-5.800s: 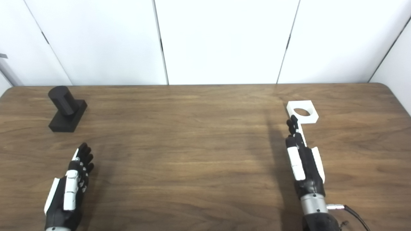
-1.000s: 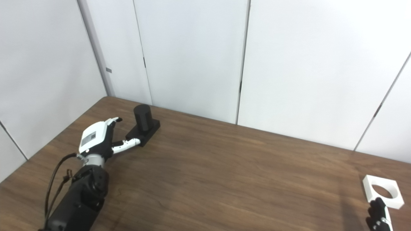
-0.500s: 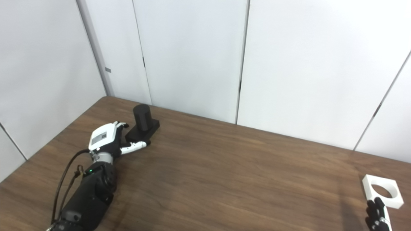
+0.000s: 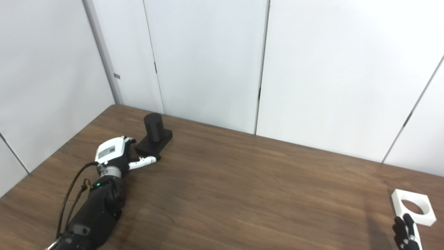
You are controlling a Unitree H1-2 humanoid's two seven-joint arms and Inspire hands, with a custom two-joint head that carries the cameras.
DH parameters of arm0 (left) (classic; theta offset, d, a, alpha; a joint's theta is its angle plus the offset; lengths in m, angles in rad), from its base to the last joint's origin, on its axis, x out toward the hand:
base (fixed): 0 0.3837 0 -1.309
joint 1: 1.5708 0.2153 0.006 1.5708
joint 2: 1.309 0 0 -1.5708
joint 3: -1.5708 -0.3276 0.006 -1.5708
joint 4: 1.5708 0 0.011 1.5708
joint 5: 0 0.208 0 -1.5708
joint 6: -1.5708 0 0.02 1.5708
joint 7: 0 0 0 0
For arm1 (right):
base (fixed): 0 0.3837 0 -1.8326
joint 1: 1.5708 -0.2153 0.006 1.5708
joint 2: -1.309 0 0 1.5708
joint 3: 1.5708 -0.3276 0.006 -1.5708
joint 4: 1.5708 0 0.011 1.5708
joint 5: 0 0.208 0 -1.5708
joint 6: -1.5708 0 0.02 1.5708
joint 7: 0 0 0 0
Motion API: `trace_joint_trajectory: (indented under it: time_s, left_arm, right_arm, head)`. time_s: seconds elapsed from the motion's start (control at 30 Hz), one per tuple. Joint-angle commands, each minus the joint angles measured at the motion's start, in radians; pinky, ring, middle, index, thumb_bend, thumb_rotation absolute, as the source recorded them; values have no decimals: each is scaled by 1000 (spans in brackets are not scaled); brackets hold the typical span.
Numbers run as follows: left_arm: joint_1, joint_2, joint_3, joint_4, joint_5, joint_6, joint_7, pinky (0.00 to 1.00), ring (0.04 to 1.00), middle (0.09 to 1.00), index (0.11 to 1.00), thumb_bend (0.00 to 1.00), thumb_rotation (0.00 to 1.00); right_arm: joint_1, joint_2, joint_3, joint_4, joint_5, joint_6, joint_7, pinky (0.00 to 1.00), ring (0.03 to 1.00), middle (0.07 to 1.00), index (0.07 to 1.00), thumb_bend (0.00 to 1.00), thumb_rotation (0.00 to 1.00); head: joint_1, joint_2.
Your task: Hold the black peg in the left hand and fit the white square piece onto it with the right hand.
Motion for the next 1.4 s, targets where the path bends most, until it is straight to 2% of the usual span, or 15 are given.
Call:
trace_joint_trajectory:
  time_s: [0.0,0.3,0.97,1.17,1.37]
  left_arm:
    - [-60,30,4,-7,32,1,36,957,968,959,854,988,799]
    - [-67,20,10,-6,59,2,1,965,974,964,863,979,810]
    - [-100,-5,1,33,64,2,12,953,957,938,832,991,808]
    - [-113,-38,44,40,174,2,-43,974,954,937,846,965,817]
    - [-133,-68,95,64,287,2,-67,937,932,910,845,951,792]
  right_arm:
    - [86,3,6,1,11,-12,-10,1000,984,971,992,720,1000]
    - [87,0,2,10,10,-18,-12,1000,970,964,991,701,1000]
    - [89,-1,4,1,5,-16,-11,1000,980,964,990,674,1000]
    - [86,3,5,2,-2,-14,-15,1000,969,963,986,676,1000]
    - [84,4,5,2,-5,-12,-17,1000,963,959,987,667,1000]
  head:
    - [0,0]
    - [0,0]
    - [1,8]
    - [-4,12]
    - [-4,13]
